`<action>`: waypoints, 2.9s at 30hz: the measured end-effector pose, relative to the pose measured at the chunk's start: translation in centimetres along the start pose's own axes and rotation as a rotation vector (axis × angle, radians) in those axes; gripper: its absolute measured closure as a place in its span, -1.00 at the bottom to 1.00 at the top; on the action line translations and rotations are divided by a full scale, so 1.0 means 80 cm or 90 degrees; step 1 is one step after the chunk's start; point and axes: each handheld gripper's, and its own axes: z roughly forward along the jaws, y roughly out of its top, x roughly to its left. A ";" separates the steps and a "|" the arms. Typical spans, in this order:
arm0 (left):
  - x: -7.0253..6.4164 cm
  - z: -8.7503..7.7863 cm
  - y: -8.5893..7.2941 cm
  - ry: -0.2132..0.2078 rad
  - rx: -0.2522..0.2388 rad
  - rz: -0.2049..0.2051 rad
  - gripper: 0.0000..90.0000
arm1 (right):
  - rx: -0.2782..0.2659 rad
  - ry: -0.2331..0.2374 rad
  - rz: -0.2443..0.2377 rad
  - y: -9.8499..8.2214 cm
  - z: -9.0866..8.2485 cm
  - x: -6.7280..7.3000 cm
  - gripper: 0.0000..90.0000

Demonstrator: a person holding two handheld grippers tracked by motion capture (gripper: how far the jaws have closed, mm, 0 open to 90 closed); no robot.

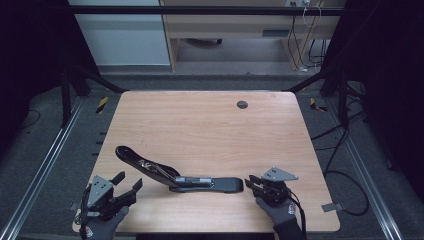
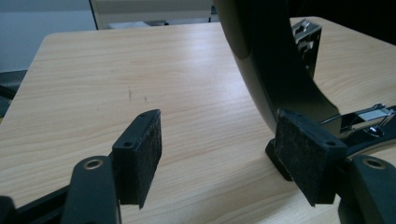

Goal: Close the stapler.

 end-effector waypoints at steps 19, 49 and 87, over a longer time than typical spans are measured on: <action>-0.009 -0.009 0.023 -0.014 -0.049 -0.018 -0.32 | 0.005 0.018 -0.004 0.003 0.005 0.012 1.00; -0.003 0.018 0.053 -0.010 -0.072 -0.047 -0.25 | 0.033 0.048 -0.006 0.003 0.031 0.028 1.00; -0.007 0.015 0.063 -0.019 -0.098 -0.089 0.30 | 0.039 0.053 -0.004 0.002 0.043 0.032 1.00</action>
